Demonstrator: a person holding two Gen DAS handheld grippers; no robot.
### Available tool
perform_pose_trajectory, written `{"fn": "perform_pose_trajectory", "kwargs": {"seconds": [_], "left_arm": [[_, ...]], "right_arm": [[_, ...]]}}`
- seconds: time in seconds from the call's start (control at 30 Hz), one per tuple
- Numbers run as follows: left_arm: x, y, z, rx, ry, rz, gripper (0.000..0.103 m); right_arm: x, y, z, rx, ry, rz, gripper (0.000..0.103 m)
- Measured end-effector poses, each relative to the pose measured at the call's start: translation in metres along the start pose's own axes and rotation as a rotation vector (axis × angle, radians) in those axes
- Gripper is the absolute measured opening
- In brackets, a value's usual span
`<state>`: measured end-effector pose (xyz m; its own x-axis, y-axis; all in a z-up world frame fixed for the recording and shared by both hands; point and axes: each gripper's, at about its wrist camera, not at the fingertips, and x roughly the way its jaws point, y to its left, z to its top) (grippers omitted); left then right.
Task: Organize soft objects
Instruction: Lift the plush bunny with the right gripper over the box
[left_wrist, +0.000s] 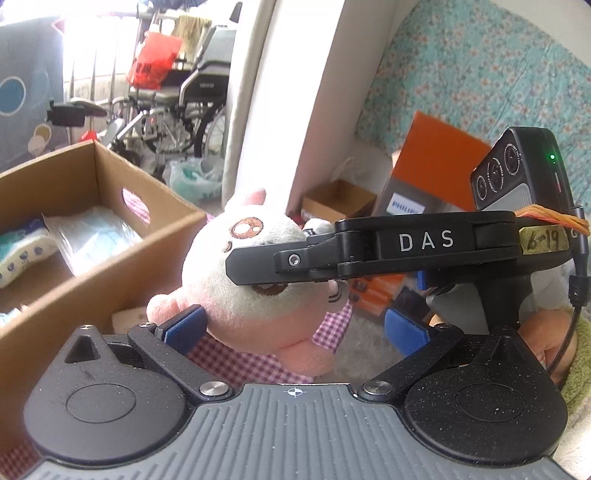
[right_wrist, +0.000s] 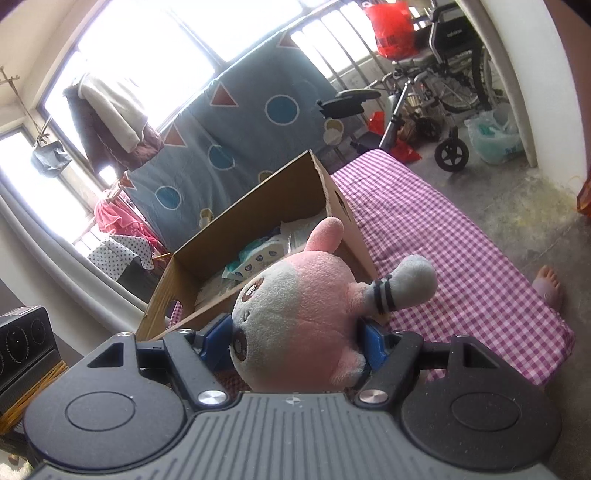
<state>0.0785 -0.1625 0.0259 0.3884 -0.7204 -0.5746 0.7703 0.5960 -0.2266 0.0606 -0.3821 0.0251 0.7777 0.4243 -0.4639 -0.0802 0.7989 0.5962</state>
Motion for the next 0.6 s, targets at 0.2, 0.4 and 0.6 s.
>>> {"fn": "perform_pose_trajectory", "kwargs": {"seconds": [0.2, 0.4, 0.6], "left_arm": [[-0.034, 0.019, 0.01, -0.037, -0.104, 0.056, 0.103], [-0.068, 0.058, 0.028, -0.143, -0.171, 0.14, 0.103], [-0.07, 0.116, 0.047, -0.265, -0.131, 0.198, 0.103]], "right_arm": [[0.005, 0.045, 0.018, -0.124, -0.034, 0.049, 0.074], [0.042, 0.102, 0.048, -0.273, -0.006, 0.143, 0.074], [0.119, 0.129, 0.085, -0.266, 0.147, 0.221, 0.072]]}}
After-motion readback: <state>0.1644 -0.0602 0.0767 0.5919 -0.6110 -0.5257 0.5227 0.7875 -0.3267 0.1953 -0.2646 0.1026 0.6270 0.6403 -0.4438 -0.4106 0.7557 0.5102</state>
